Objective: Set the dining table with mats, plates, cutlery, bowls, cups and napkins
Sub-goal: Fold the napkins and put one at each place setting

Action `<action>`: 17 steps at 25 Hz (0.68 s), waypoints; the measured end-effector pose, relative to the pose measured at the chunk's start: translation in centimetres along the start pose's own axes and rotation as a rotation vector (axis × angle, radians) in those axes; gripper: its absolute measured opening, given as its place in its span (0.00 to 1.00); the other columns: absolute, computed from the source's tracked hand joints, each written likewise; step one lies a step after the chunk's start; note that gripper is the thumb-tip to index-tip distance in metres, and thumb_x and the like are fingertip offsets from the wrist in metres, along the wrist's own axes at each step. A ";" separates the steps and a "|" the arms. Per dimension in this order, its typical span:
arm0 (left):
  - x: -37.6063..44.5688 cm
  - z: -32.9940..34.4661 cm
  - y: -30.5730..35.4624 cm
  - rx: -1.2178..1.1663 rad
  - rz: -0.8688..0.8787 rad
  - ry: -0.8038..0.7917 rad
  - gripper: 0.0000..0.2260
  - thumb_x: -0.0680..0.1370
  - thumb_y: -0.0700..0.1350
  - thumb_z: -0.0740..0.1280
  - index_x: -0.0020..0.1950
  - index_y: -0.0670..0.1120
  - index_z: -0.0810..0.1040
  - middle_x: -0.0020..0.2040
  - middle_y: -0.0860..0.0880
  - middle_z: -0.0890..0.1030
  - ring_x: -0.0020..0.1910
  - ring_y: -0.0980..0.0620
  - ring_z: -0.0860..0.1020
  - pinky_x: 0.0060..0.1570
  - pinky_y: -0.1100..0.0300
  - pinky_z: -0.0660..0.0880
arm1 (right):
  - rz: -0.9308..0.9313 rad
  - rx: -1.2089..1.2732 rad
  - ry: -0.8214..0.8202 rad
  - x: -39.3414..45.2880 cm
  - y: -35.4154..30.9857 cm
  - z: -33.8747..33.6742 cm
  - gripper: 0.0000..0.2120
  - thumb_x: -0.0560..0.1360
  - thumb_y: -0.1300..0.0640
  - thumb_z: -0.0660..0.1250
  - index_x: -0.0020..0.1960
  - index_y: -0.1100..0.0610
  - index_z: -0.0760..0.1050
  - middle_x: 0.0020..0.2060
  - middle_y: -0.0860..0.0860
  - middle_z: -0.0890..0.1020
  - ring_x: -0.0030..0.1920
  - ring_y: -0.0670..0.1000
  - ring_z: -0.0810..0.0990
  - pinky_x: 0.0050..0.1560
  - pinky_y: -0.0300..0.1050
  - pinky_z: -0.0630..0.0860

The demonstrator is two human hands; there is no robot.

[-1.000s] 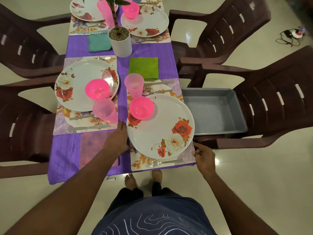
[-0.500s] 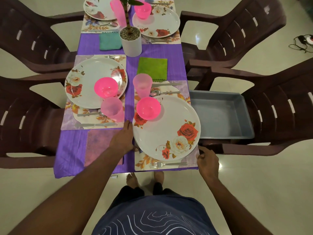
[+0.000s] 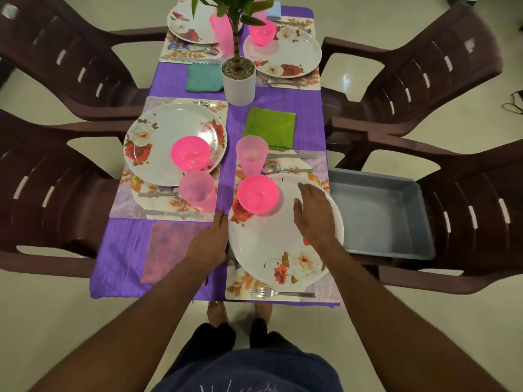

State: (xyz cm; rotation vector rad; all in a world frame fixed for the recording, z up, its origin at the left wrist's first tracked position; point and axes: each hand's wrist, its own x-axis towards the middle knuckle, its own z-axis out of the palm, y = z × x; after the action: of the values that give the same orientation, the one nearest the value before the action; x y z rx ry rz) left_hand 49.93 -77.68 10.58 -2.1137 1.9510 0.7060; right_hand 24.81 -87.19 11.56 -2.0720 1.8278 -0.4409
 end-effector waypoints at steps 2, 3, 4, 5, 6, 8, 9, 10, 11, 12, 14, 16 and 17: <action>0.0 0.2 -0.1 0.027 -0.008 0.014 0.50 0.70 0.47 0.79 0.81 0.43 0.49 0.76 0.43 0.67 0.55 0.44 0.82 0.51 0.52 0.80 | -0.087 -0.081 -0.077 4.0 -0.5 0.9 0.22 0.83 0.52 0.61 0.74 0.58 0.69 0.70 0.58 0.75 0.70 0.60 0.72 0.71 0.59 0.69; 0.1 0.3 -0.1 0.026 -0.011 0.022 0.49 0.71 0.46 0.79 0.81 0.43 0.49 0.75 0.43 0.69 0.53 0.45 0.82 0.49 0.52 0.80 | -0.112 -0.124 -0.107 5.5 -0.8 1.3 0.22 0.83 0.51 0.59 0.75 0.58 0.68 0.70 0.58 0.75 0.70 0.61 0.72 0.69 0.60 0.69; 0.2 0.6 -0.2 0.017 -0.017 0.033 0.49 0.70 0.45 0.79 0.81 0.43 0.49 0.73 0.43 0.71 0.51 0.45 0.82 0.47 0.52 0.81 | -0.131 -0.169 -0.132 6.8 -1.0 1.6 0.22 0.84 0.50 0.58 0.75 0.57 0.67 0.69 0.57 0.75 0.69 0.61 0.72 0.67 0.61 0.70; 0.3 0.8 -0.2 0.005 -0.024 0.042 0.50 0.69 0.45 0.79 0.81 0.43 0.49 0.72 0.43 0.73 0.51 0.45 0.82 0.47 0.51 0.81 | -0.146 -0.204 -0.155 7.8 -1.2 2.0 0.22 0.84 0.49 0.56 0.75 0.55 0.67 0.68 0.57 0.76 0.68 0.61 0.73 0.66 0.62 0.70; 0.3 0.9 -0.3 -0.002 -0.029 0.045 0.51 0.69 0.45 0.79 0.81 0.43 0.49 0.71 0.43 0.73 0.51 0.44 0.82 0.48 0.50 0.82 | -0.153 -0.227 -0.175 8.5 -1.3 2.4 0.22 0.84 0.48 0.54 0.75 0.54 0.66 0.67 0.56 0.76 0.67 0.60 0.73 0.65 0.63 0.70; 0.5 1.0 -0.4 0.000 -0.034 0.045 0.52 0.69 0.45 0.79 0.81 0.43 0.47 0.71 0.42 0.73 0.53 0.44 0.82 0.50 0.48 0.82 | -0.147 -0.251 -0.216 9.2 -1.5 2.8 0.21 0.84 0.48 0.51 0.75 0.52 0.66 0.66 0.55 0.76 0.67 0.60 0.72 0.66 0.64 0.70; 0.4 1.0 -0.3 -0.006 -0.033 0.041 0.53 0.68 0.46 0.80 0.82 0.43 0.47 0.72 0.42 0.73 0.55 0.44 0.82 0.51 0.48 0.82 | -0.140 -0.262 -0.229 9.3 -1.4 3.1 0.22 0.84 0.47 0.50 0.75 0.52 0.66 0.66 0.55 0.76 0.68 0.60 0.72 0.66 0.65 0.70; 0.3 0.9 -0.2 -0.009 -0.036 0.038 0.54 0.68 0.46 0.80 0.82 0.43 0.46 0.72 0.42 0.73 0.56 0.44 0.82 0.51 0.48 0.82 | -0.136 -0.266 -0.229 9.3 -1.3 3.3 0.22 0.84 0.47 0.50 0.74 0.52 0.66 0.67 0.55 0.75 0.68 0.60 0.72 0.66 0.65 0.70; 0.3 0.9 -0.2 -0.006 -0.034 0.041 0.54 0.68 0.47 0.80 0.82 0.43 0.46 0.73 0.42 0.72 0.56 0.44 0.82 0.52 0.48 0.82 | -0.135 -0.265 -0.222 9.2 -1.1 3.4 0.22 0.84 0.47 0.50 0.74 0.52 0.66 0.68 0.55 0.75 0.69 0.60 0.71 0.66 0.65 0.70; 0.2 0.7 -0.1 -0.001 -0.034 0.037 0.53 0.69 0.47 0.80 0.82 0.43 0.46 0.73 0.43 0.71 0.57 0.44 0.82 0.53 0.49 0.82 | -0.134 -0.261 -0.213 9.1 -1.0 3.5 0.22 0.84 0.46 0.50 0.74 0.52 0.66 0.69 0.55 0.74 0.70 0.60 0.71 0.67 0.65 0.69; 0.2 0.5 0.1 0.005 -0.032 0.025 0.52 0.70 0.47 0.79 0.82 0.43 0.46 0.75 0.43 0.69 0.58 0.45 0.81 0.55 0.50 0.81 | -0.133 -0.265 -0.214 8.8 -0.9 3.6 0.22 0.84 0.46 0.51 0.75 0.52 0.66 0.71 0.55 0.72 0.72 0.60 0.69 0.68 0.66 0.68; 0.1 0.4 0.2 0.021 -0.045 0.020 0.52 0.71 0.47 0.78 0.82 0.43 0.45 0.77 0.43 0.67 0.59 0.46 0.81 0.55 0.51 0.80 | -0.126 -0.284 -0.201 8.6 -0.8 3.6 0.21 0.84 0.46 0.51 0.74 0.52 0.67 0.71 0.55 0.73 0.71 0.60 0.70 0.67 0.65 0.69; 0.1 0.4 0.2 0.027 -0.048 0.021 0.52 0.71 0.47 0.78 0.82 0.43 0.45 0.76 0.44 0.68 0.58 0.46 0.81 0.54 0.51 0.80 | -0.116 -0.296 -0.179 8.7 -0.8 3.4 0.21 0.84 0.46 0.51 0.73 0.52 0.69 0.69 0.55 0.74 0.69 0.61 0.72 0.65 0.64 0.69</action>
State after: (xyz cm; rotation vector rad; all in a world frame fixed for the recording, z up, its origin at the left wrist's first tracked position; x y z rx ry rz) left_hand 49.68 -77.65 10.24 -2.1531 1.9029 0.6473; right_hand 28.10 -95.56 8.91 -2.3340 1.7599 -0.0088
